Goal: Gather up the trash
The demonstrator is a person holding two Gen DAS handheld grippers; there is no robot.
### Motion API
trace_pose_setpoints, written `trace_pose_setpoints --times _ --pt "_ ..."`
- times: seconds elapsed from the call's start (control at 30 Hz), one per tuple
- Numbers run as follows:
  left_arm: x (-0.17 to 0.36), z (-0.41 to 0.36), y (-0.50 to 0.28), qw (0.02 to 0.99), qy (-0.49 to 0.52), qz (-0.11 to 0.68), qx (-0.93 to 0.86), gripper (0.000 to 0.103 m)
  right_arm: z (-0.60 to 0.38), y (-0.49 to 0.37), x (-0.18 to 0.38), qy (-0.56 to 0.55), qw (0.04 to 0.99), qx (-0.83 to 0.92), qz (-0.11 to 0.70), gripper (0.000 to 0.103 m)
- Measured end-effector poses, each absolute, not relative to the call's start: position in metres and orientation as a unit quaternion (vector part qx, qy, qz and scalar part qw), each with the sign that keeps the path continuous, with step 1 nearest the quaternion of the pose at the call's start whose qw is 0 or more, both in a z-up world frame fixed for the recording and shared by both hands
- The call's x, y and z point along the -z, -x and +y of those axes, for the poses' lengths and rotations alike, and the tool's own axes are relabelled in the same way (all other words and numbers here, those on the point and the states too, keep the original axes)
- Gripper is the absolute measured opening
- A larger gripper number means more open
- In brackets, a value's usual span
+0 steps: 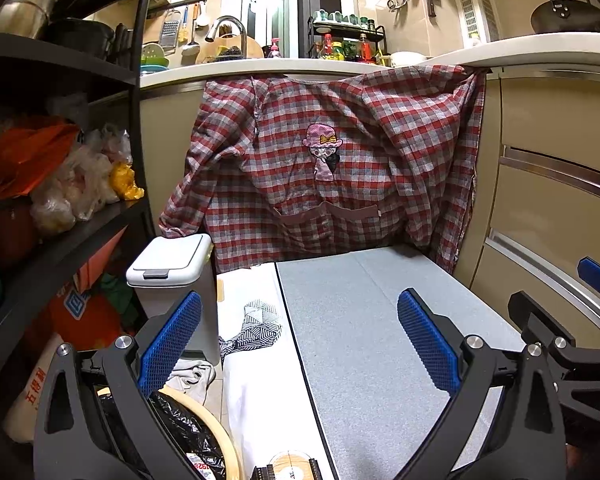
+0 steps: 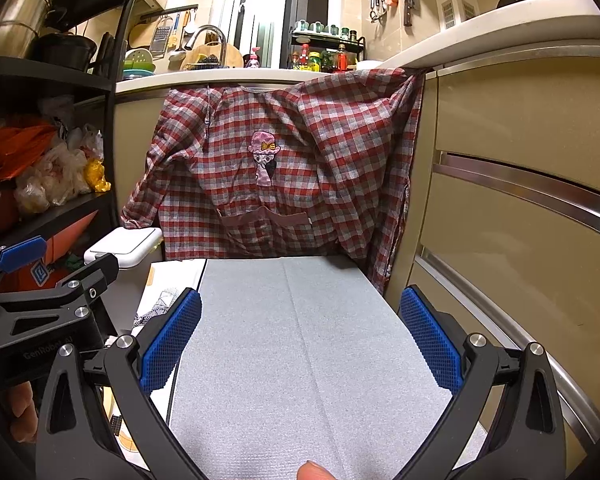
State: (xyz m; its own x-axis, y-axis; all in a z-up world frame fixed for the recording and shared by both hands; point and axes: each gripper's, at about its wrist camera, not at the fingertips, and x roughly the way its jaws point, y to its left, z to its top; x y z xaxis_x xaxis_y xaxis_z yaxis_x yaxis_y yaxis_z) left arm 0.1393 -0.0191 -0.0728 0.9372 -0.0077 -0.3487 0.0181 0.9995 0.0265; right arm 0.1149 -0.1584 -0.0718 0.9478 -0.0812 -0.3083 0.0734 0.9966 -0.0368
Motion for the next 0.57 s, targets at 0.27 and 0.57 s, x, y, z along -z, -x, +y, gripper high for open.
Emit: trace_pose_setpoints --times 0.27,0.57 --pt "0.0703 -0.0199 -0.1411 0.984 -0.001 0.178 0.002 0.095 -0.1606 -0.1156 0.0713 0.011 0.987 0.038 0.156 0.098" --pt "0.069 -0.0203 -0.1389 0.985 -0.002 0.174 0.013 0.095 -0.1568 -0.1107 0.0707 0.01 0.987 0.04 0.156 0.098"
